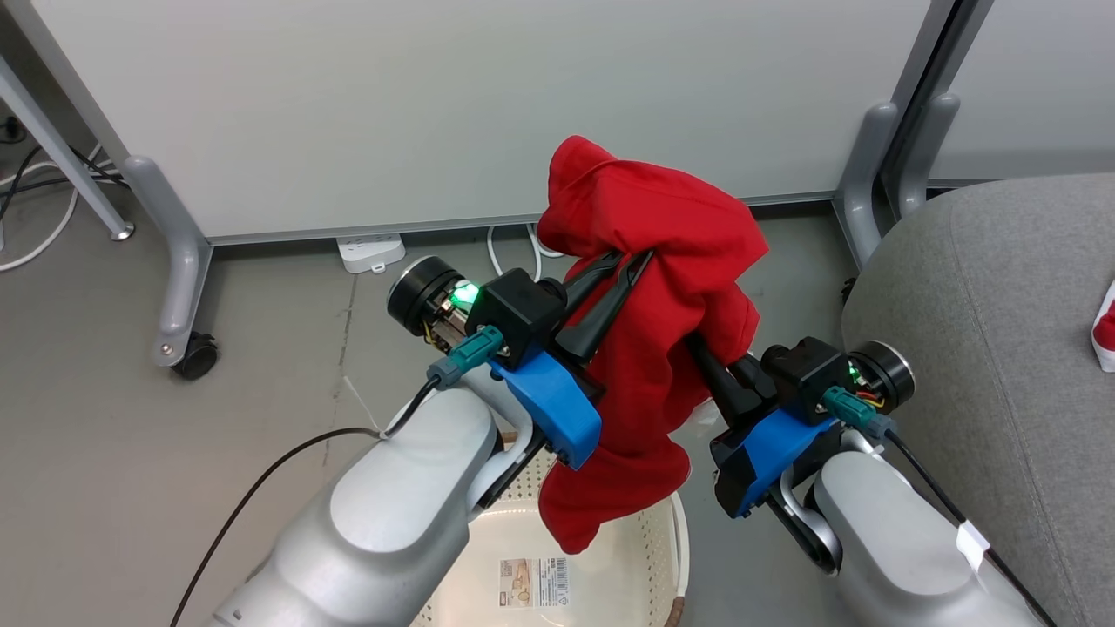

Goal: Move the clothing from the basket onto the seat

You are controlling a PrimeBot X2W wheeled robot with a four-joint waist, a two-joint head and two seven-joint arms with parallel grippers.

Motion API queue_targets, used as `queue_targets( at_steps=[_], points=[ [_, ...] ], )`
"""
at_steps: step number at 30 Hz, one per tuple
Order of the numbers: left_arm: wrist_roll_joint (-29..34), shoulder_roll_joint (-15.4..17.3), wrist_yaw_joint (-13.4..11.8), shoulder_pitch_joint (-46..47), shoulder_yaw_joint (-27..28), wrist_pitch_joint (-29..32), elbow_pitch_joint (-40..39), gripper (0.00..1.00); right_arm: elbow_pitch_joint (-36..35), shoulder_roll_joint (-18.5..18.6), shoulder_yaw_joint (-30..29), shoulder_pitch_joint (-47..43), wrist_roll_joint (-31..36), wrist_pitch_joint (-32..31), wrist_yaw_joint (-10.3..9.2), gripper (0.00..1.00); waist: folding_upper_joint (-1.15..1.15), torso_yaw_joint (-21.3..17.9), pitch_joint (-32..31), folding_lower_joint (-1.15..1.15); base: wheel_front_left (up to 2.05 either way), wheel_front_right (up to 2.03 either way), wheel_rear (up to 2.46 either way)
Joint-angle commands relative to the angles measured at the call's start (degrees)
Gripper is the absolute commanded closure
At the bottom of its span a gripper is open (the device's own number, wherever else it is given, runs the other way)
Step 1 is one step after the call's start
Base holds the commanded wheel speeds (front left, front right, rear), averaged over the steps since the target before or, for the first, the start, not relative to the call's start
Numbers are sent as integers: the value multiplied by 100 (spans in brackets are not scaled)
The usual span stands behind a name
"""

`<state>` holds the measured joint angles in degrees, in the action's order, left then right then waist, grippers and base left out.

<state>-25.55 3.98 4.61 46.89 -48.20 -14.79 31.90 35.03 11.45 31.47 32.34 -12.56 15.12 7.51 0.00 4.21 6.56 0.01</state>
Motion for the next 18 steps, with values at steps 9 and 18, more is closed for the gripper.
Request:
queue_targets(
  at_steps=[9,18],
  points=[
    [-25,42,-31,37,-19,-45,45,100,-31,-7,0,-26,-82,4,-5,100,0,-51,-47,-1,0,0,0],
    [-43,45,-48,6,-44,-49,90,100,-46,16,1,-68,-101,4,-4,100,0,-66,-82,-1,0,0,0]
  ],
)
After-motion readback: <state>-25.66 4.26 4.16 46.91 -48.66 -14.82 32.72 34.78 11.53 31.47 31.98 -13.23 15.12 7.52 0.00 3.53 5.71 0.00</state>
